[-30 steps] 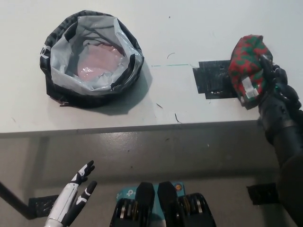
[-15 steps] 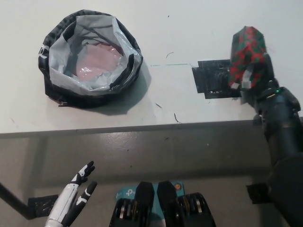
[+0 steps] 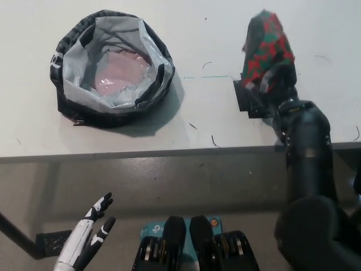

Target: The robot uses its right hand to pick up a bag of coffee beans and puts it in the black plastic bag, then the robot grabs the top of the bag and lifts it.

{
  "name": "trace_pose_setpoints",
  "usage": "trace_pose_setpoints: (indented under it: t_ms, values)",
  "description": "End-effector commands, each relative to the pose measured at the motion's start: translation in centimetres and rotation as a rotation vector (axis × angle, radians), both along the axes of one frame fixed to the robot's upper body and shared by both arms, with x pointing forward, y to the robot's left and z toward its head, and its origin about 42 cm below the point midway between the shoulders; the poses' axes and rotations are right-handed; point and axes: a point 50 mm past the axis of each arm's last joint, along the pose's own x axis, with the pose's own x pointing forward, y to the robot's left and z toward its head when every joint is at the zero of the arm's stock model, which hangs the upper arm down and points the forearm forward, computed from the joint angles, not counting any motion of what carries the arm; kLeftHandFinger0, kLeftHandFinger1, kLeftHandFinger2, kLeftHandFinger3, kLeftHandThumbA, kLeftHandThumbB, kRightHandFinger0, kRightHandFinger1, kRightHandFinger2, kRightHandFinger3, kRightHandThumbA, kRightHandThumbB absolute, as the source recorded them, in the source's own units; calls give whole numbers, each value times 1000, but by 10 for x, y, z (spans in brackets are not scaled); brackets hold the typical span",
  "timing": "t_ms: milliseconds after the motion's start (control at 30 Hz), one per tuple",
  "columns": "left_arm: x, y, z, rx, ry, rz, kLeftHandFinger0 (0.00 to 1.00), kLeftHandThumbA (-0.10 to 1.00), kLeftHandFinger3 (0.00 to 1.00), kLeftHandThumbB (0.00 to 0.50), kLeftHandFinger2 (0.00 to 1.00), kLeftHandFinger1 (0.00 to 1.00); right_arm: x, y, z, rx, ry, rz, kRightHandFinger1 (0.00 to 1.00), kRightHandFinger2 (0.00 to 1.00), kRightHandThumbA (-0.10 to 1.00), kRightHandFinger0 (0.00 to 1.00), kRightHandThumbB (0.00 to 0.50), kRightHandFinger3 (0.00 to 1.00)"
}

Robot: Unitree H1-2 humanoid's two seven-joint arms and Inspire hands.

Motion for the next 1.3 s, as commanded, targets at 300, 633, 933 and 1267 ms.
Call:
trace_pose_setpoints:
  t_ms: [300, 633, 933, 1267]
  values:
    - [-5, 3, 5, 38, -42, -39, 1000, 1000, 1000, 129, 1000, 1000, 0, 62, 190, 18, -516, 211, 313, 847, -100, 0, 110, 856]
    - [-6, 3, 5, 35, -36, -48, 1000, 1000, 1000, 119, 1000, 1000, 10, 129, 208, -184, -463, 363, 167, 667, -100, 0, 120, 1000]
    - [-4, 0, 5, 29, -40, -53, 1000, 1000, 1000, 129, 1000, 1000, 12, 177, 195, -293, -373, 381, 137, 687, -100, 0, 126, 1000]
    - [1, -2, 9, 42, -40, -70, 1000, 1000, 1000, 138, 1000, 1000, 11, 195, 180, -342, -279, 340, 85, 705, -100, 0, 74, 1000]
